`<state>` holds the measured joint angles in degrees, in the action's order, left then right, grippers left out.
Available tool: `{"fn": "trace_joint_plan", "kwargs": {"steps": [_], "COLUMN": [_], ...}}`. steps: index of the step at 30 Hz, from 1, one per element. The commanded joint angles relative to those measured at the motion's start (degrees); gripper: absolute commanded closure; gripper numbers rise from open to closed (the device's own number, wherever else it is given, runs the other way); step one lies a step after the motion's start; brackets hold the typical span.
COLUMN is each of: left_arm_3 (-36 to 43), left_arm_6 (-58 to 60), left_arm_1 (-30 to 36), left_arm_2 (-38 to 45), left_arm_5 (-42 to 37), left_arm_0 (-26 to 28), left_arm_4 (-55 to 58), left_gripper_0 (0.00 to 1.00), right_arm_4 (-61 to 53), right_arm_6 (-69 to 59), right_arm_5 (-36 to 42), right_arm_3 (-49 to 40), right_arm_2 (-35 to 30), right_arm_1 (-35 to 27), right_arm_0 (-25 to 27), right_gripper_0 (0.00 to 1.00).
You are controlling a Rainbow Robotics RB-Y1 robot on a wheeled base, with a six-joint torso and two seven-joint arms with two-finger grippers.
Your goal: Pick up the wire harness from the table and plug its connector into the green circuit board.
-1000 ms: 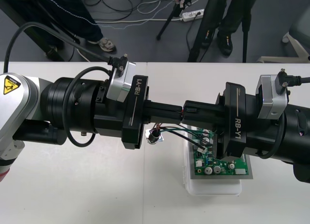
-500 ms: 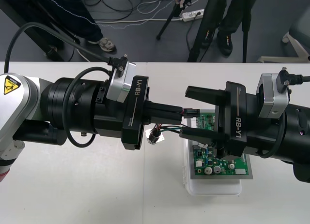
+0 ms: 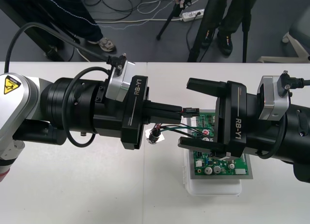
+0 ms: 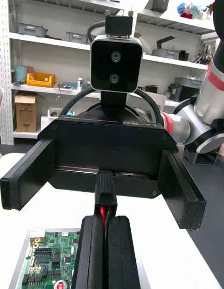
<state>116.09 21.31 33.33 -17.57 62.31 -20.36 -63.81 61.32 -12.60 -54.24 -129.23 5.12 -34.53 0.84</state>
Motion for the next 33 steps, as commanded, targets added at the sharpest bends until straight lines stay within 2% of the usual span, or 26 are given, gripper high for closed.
{"fn": "trace_joint_plan", "kwargs": {"steps": [1,13,20,27,33], "left_arm_3": [0.45,0.36,-0.96,-6.32,-11.59], "left_arm_6": [-3.03,-5.05,-6.64,-14.63,-19.82], "left_arm_1": [2.00,5.95,7.18,6.75,6.22], "left_arm_2": [-0.45,0.78,0.96,0.69,0.69], "left_arm_5": [0.62,0.62,0.62,2.20,5.19], "left_arm_0": [0.50,4.01,5.77,6.47,6.47], "left_arm_4": [1.32,0.00,-1.23,-1.23,-1.23], "left_gripper_0": [1.00,1.00,1.00,1.00,1.00], "right_arm_4": [-0.94,-0.94,-0.68,-0.68,3.98], "right_arm_6": [1.35,-0.14,-0.93,-0.32,-0.14], "right_arm_5": [0.18,-6.93,-7.81,-8.08,-12.38], "right_arm_3": [-1.90,-1.90,-1.64,0.91,4.08], "right_arm_2": [-1.96,-9.52,-11.98,-12.77,-15.41], "right_arm_1": [-0.71,-5.46,-10.56,-17.76,-19.43], "right_arm_0": [1.10,5.67,8.22,10.50,10.85], "right_gripper_0": [0.00,0.00,0.00,0.00,0.00]}}
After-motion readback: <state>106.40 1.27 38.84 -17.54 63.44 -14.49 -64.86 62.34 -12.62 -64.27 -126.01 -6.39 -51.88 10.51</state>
